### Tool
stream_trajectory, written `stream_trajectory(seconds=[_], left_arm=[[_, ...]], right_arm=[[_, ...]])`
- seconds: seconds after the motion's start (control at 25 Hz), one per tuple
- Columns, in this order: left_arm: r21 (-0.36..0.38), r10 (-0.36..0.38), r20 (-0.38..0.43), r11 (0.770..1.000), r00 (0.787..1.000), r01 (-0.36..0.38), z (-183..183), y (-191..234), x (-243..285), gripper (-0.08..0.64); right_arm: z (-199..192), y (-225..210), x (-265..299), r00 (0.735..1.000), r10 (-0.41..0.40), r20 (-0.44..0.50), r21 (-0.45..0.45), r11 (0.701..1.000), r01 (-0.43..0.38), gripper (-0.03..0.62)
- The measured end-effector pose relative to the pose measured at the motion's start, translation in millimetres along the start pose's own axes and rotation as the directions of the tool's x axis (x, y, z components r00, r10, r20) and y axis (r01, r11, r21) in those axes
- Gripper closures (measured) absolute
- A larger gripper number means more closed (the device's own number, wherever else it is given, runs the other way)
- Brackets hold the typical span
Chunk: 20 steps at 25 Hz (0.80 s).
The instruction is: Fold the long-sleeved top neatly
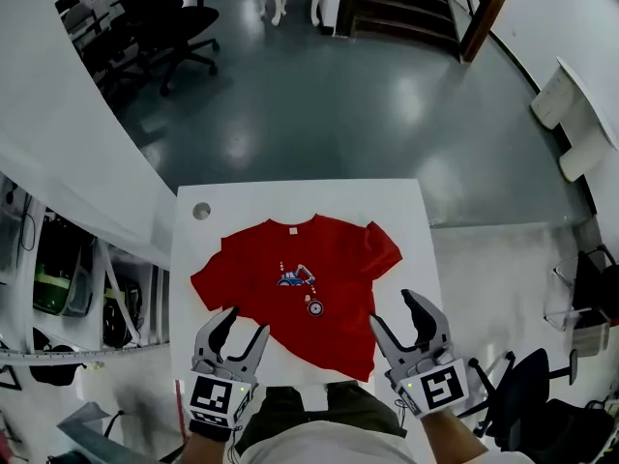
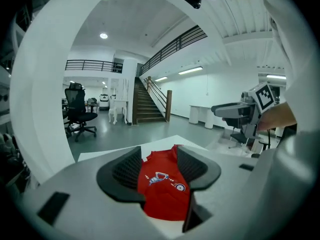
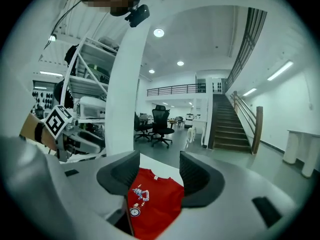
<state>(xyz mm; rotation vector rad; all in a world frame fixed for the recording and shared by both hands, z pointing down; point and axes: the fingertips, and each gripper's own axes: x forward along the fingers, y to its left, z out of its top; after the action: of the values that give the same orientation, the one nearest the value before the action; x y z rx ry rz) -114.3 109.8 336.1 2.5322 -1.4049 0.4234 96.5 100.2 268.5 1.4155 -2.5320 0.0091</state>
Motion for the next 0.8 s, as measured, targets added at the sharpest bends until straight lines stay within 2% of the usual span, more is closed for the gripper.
stream_trajectory(seconds=[0.2, 0.4, 0.52, 0.64, 0.8], left_arm=[[0.008, 0.010, -0.079, 1.000, 0.997, -0.010, -22.9, -4.7, 26.6, 0.339], [0.065, -0.009, -0.159, 0.998, 0.987, 0.020, -41.7, -11.0, 58.0, 0.360], [0.091, -0.020, -0.219, 0.995, 0.976, 0.041, -57.7, -14.3, 77.5, 0.364], [0.107, -0.030, -0.275, 0.992, 0.961, 0.061, -74.4, -14.9, 97.0, 0.367], [0.119, -0.034, -0.350, 0.990, 0.936, 0.080, -97.0, -12.3, 115.4, 0.373]], right_arm=[[-24.4, -14.1, 15.1, 0.998, 0.041, -0.040, 0.024, 0.999, -0.040, 0.334], [-45.6, -21.1, 28.8, 0.995, 0.069, -0.068, 0.053, 0.996, -0.065, 0.336], [-67.1, -23.4, 30.4, 0.982, 0.092, -0.167, 0.087, 0.993, -0.078, 0.336], [-76.1, -31.1, 36.8, 0.982, 0.094, -0.164, 0.093, 0.992, -0.080, 0.336], [-91.5, -37.2, 41.5, 0.973, 0.105, -0.206, 0.116, 0.990, -0.083, 0.336]])
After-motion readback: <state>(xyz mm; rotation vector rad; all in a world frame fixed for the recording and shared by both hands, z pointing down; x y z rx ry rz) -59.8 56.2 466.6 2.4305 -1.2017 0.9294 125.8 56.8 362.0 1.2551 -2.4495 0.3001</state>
